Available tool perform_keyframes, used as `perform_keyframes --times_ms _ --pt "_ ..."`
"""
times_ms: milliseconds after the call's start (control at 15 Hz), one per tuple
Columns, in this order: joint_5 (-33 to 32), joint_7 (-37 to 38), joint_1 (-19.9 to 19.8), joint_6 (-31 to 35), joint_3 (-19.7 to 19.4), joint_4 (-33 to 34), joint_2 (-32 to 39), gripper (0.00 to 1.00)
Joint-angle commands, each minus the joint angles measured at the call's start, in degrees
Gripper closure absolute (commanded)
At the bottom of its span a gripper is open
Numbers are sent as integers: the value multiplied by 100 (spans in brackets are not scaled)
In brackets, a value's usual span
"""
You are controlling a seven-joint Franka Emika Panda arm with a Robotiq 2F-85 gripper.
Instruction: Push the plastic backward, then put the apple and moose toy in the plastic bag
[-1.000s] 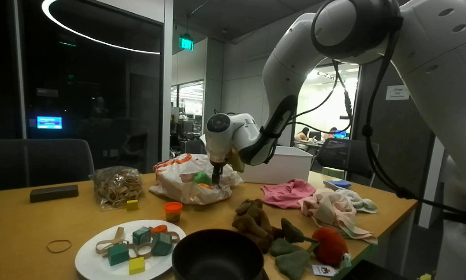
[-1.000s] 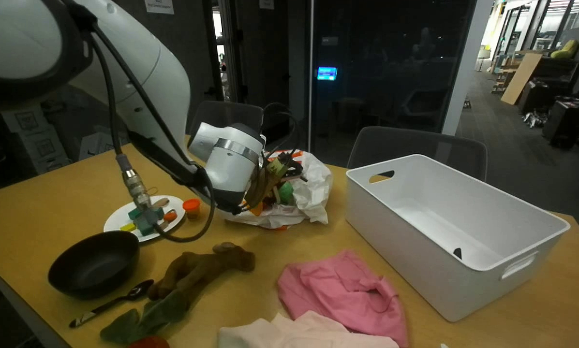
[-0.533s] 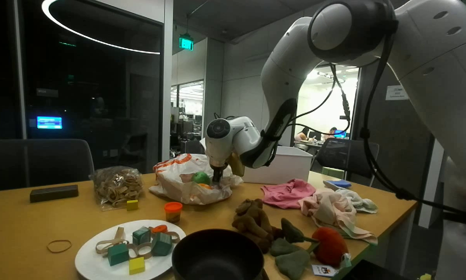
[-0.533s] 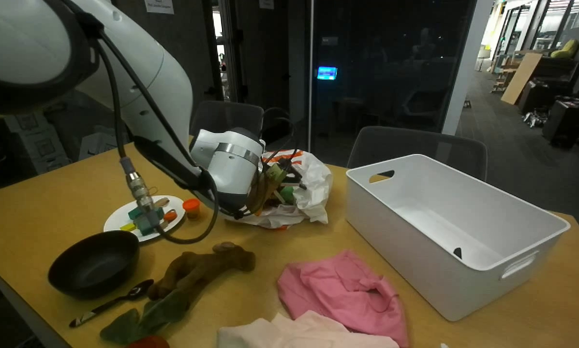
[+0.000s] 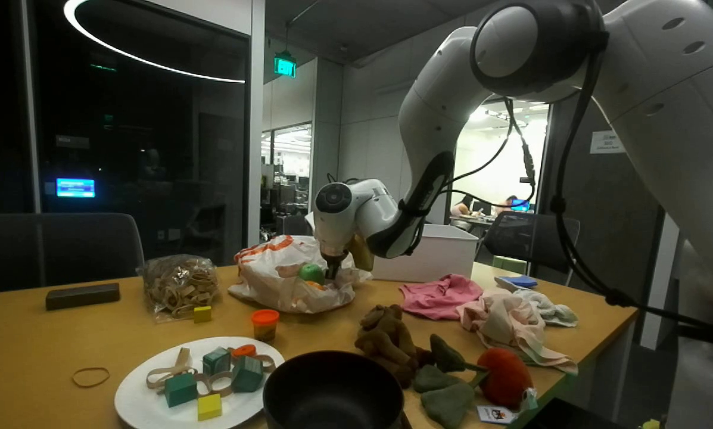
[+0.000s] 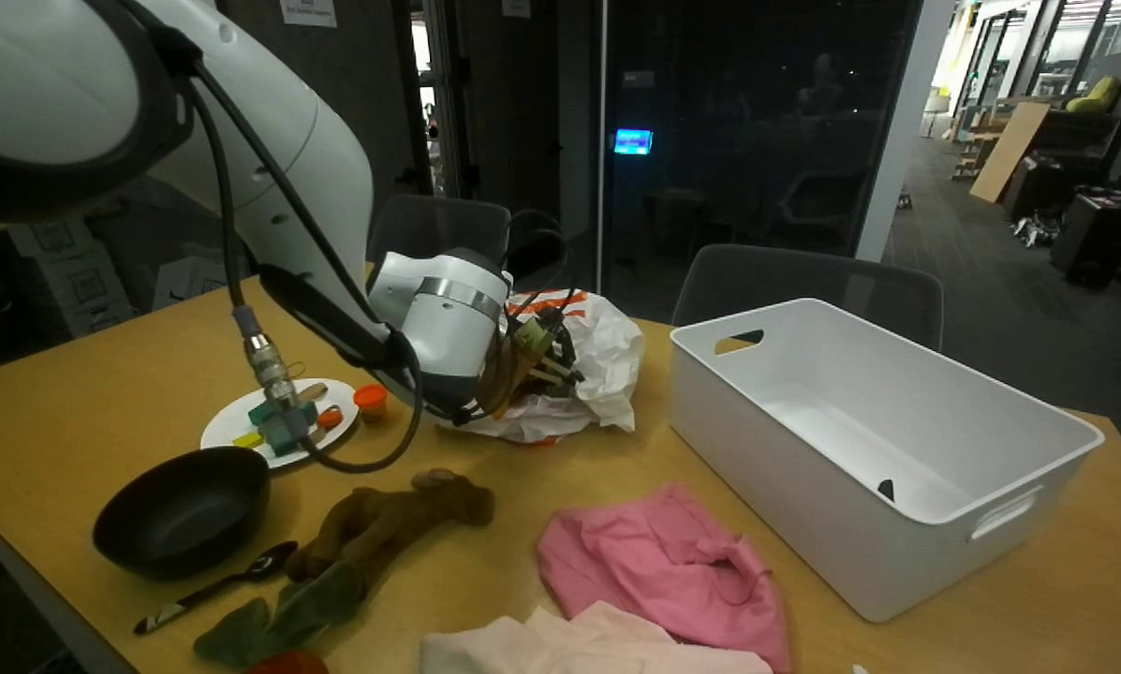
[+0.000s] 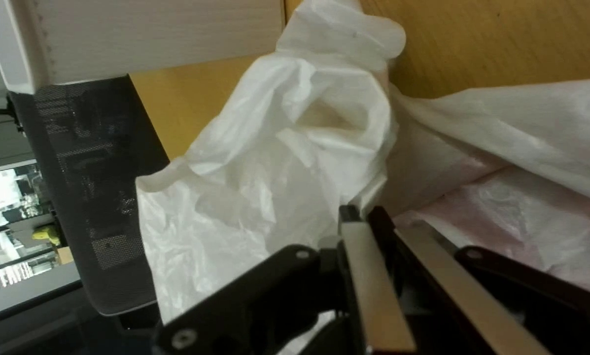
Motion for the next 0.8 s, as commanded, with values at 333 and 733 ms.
perform_keyframes --times_ms 333,733 --pt "314 -69 -23 267 53 -241 -508 83" --pt "681 -344 -59 176 88 -256 -690 82"
